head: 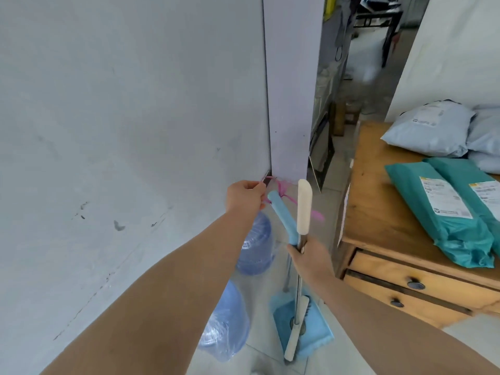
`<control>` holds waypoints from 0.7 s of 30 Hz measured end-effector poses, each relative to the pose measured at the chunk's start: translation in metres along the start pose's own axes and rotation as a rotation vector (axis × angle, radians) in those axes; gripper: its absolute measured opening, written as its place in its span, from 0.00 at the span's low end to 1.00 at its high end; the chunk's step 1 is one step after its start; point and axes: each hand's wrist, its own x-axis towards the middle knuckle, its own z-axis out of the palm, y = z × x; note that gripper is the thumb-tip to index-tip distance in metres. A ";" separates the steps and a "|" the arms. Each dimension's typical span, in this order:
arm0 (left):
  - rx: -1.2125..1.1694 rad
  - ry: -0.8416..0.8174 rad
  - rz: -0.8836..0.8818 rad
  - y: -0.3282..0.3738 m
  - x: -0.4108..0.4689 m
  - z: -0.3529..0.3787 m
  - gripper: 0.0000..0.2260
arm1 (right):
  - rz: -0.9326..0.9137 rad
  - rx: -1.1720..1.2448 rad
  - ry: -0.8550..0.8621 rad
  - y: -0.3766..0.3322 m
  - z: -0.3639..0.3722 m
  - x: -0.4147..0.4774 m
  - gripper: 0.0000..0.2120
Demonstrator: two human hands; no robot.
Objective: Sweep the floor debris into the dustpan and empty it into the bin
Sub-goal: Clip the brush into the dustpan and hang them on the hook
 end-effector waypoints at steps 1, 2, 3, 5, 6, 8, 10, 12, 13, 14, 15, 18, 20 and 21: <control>-0.010 -0.028 0.002 0.004 0.014 0.000 0.04 | 0.013 -0.011 0.018 -0.006 0.004 0.010 0.06; -0.021 -0.053 0.010 0.008 0.027 0.001 0.05 | 0.027 -0.021 0.037 -0.011 0.007 0.022 0.07; -0.027 -0.073 0.017 0.010 0.041 0.002 0.06 | 0.044 -0.028 0.057 -0.015 0.010 0.033 0.08; -0.028 -0.107 0.023 0.012 0.065 0.008 0.07 | 0.089 -0.028 0.088 -0.021 0.012 0.052 0.09; -0.030 -0.120 0.021 0.013 0.075 0.011 0.06 | 0.102 -0.024 0.100 -0.022 0.013 0.062 0.10; -0.036 -0.147 0.003 0.017 0.093 0.019 0.05 | 0.112 -0.006 0.118 -0.025 0.011 0.080 0.10; -0.043 -0.174 -0.001 0.022 0.110 0.029 0.03 | 0.120 0.008 0.137 -0.028 0.009 0.100 0.10; -0.039 -0.189 0.002 0.029 0.128 0.041 0.04 | 0.121 -0.003 0.151 -0.030 0.006 0.121 0.09; -0.032 -0.195 0.004 0.033 0.137 0.047 0.04 | 0.123 -0.004 0.152 -0.030 0.005 0.132 0.09; -0.026 -0.199 0.009 0.039 0.145 0.054 0.03 | 0.125 0.006 0.152 -0.030 0.004 0.144 0.10; -0.018 -0.201 0.017 0.045 0.153 0.060 0.02 | 0.125 0.017 0.154 -0.030 0.002 0.156 0.10; 0.014 -0.187 0.035 0.064 0.178 0.084 0.02 | 0.129 0.027 0.163 -0.029 -0.006 0.196 0.10; 0.043 -0.173 0.033 0.080 0.196 0.099 0.02 | 0.136 0.040 0.155 -0.032 -0.013 0.224 0.10; 0.051 -0.169 0.032 0.088 0.205 0.106 0.01 | 0.133 0.041 0.155 -0.034 -0.017 0.238 0.09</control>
